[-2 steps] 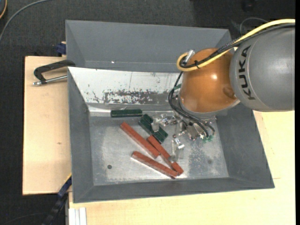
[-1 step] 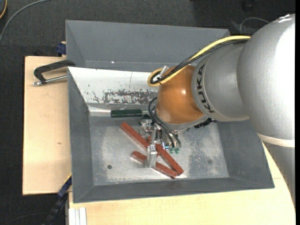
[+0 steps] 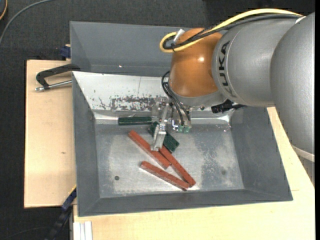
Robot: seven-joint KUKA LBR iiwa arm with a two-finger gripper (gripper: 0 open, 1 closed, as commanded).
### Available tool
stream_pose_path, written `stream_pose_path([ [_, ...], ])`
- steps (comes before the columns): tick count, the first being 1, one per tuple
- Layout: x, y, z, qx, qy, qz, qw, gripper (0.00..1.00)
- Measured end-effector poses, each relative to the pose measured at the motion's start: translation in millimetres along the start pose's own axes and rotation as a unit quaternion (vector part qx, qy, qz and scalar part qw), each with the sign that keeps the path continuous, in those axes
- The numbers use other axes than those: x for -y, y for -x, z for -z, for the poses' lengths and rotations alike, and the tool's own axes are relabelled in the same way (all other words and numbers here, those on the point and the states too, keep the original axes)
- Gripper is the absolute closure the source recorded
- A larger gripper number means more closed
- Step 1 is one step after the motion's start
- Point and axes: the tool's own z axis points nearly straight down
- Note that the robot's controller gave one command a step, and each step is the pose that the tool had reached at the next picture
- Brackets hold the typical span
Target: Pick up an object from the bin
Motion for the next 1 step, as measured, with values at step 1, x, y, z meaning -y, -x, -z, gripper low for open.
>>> stream_pose_path([
  [1, 12.1, 6.6, -85.4, -0.0051, -0.002, -0.026, 0.9996, 0.00],
])
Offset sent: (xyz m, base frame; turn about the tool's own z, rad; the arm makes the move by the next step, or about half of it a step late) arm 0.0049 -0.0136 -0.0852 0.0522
